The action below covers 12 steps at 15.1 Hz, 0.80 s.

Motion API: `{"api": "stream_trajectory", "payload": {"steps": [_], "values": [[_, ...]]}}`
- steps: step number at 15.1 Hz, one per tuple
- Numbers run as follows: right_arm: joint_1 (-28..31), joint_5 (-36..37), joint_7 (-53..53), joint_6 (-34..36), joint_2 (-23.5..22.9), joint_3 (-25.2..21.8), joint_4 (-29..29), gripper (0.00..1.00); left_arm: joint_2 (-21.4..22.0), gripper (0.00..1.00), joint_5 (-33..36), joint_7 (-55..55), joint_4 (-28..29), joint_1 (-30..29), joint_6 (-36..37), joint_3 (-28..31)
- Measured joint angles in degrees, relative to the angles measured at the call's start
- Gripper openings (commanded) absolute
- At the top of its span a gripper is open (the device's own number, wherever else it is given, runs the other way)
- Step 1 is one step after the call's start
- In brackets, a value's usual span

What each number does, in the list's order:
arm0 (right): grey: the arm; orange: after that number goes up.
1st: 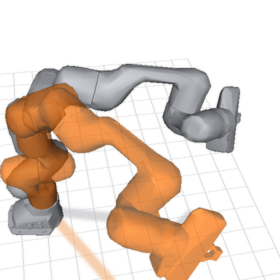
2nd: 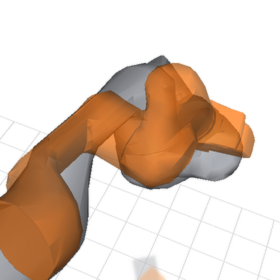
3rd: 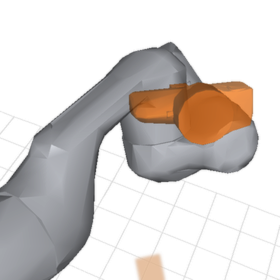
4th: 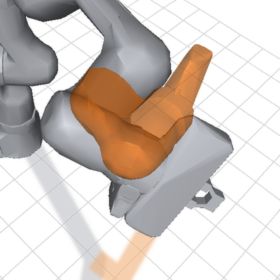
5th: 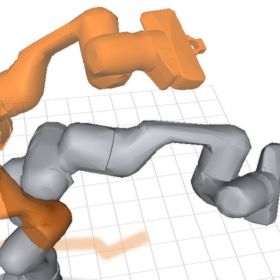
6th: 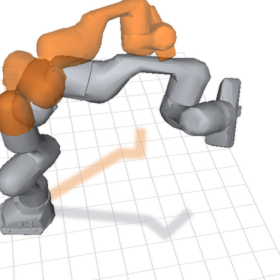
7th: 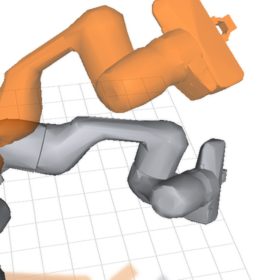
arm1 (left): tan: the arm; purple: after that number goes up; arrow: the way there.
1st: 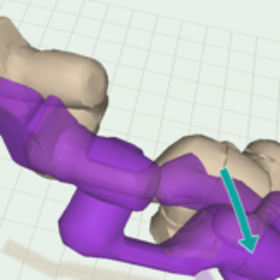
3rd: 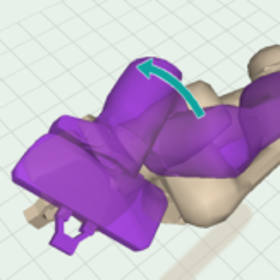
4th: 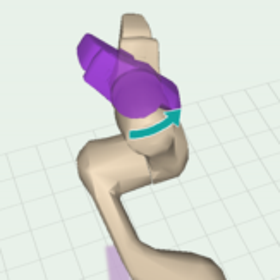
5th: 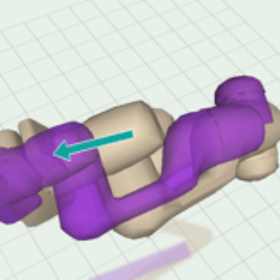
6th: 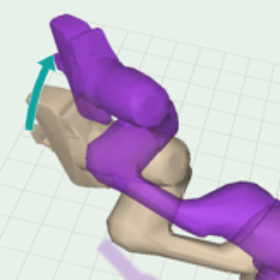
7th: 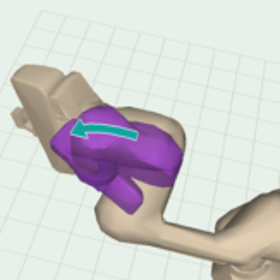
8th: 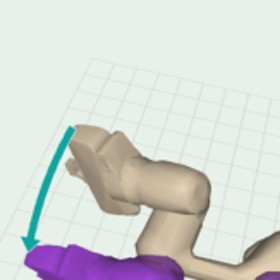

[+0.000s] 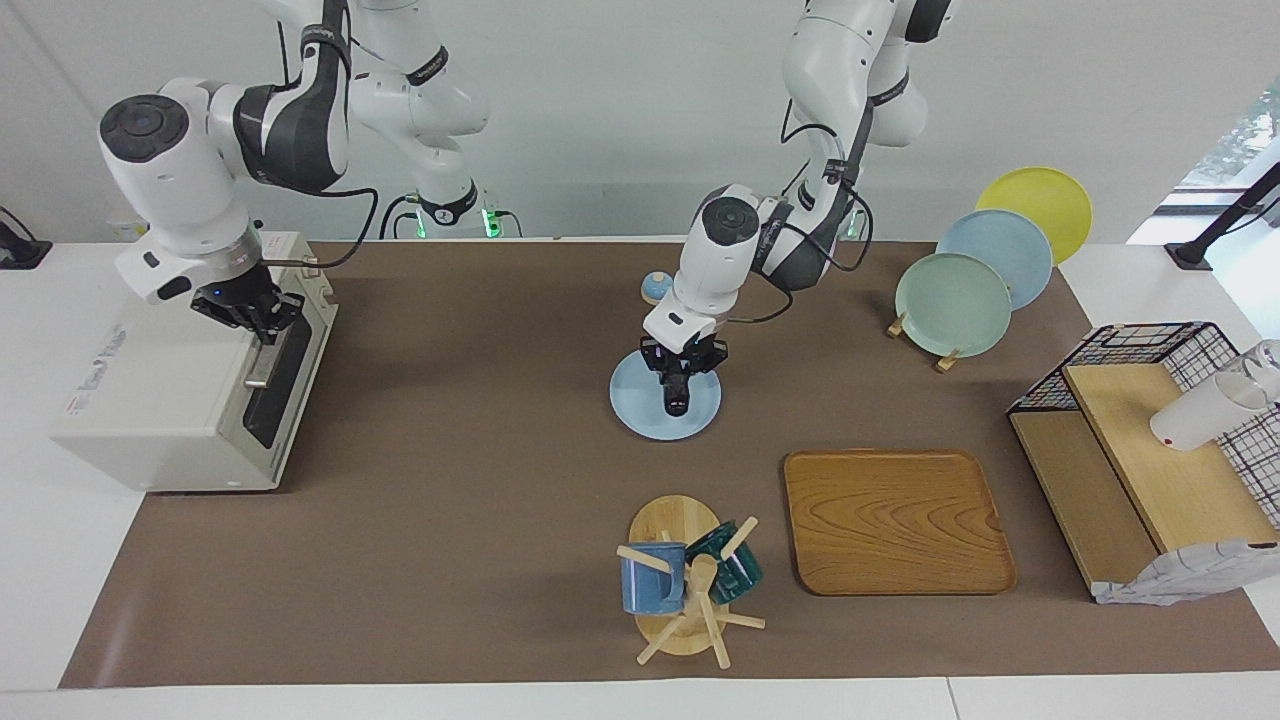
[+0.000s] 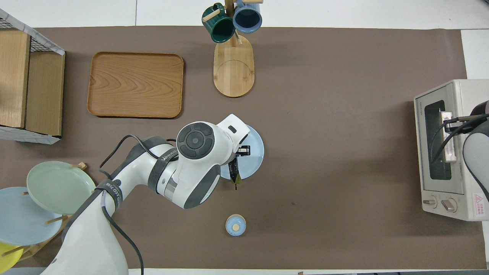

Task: Put eggplant into oven
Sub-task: 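Carry the eggplant with the left gripper over the blue plate, then release the eggplant onto the plate while the right gripper opens the oven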

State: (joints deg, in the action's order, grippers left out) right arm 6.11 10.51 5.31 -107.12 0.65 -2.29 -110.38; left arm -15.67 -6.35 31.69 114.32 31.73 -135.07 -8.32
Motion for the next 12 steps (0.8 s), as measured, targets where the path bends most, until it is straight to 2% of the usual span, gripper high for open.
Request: {"api": "stream_trajectory", "payload": {"steps": [4,6,8,10,12], "values": [[1.21,0.01,0.0,-2.39,-0.01,-0.03,-2.36,0.0,0.16,1.0,0.0,-0.09,-0.18,-0.03,0.06,0.16],[1.22,0.01,0.0,-2.47,0.07,0.04,-2.44,0.0,1.35,1.0,0.0,-0.15,-1.41,-1.3,2.57,0.5],[1.17,0.01,-0.02,-2.75,0.12,0.06,-2.64,0.0,3.73,1.0,0.0,-3.05,-5.05,-5.21,10.67,0.77],[1.0,0.01,-0.75,-3.33,0.41,0.14,-3.2,0.0,6.05,1.0,0.0,-8.62,-10.27,-11.16,20.36,1.02],[0.88,0.01,-2.31,-4.59,1.02,0.51,-4.35,0.0,7.51,1.0,0.0,-13.34,-15.2,-17.34,27.01,1.25]]}}
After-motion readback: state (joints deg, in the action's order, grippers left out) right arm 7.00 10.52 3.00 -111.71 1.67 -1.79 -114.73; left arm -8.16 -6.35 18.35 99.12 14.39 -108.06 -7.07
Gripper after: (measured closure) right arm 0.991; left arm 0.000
